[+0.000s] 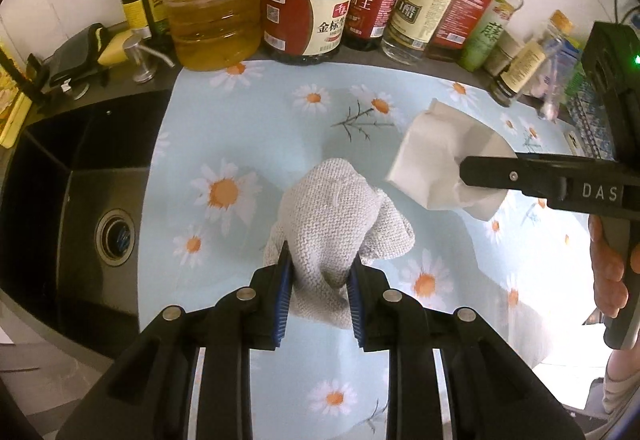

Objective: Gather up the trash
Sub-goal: 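Carry the towel and tissue down over the black bin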

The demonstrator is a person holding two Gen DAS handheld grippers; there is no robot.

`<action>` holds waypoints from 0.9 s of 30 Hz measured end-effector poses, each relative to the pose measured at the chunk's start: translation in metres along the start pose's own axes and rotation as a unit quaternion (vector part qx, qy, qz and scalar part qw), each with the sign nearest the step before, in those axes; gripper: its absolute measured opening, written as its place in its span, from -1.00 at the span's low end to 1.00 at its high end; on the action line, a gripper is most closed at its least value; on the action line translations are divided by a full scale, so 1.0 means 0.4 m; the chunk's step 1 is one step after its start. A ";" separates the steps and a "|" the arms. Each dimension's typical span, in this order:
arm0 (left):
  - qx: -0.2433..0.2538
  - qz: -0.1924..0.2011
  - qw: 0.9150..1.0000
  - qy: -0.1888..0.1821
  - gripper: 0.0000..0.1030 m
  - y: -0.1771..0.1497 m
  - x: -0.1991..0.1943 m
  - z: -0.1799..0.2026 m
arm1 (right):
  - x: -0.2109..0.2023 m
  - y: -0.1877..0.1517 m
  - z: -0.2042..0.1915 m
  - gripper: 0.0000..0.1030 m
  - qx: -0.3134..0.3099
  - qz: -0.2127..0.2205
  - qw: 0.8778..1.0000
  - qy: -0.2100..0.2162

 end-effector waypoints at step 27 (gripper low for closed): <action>0.021 0.016 0.999 -0.038 -0.55 -0.394 -0.151 -0.082 | -0.036 -0.459 -0.229 -0.06 0.020 0.020 0.999 -0.029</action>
Point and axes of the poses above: each gripper's, at about its wrist camera, not at the fingertips, and x roughly the way its jaws point, z to its right, y to its top, the point moved 8 cm from there along x, roughly the way its jaws point, and after that the axes turned 11 degrees about y, right-handed, at the moved point
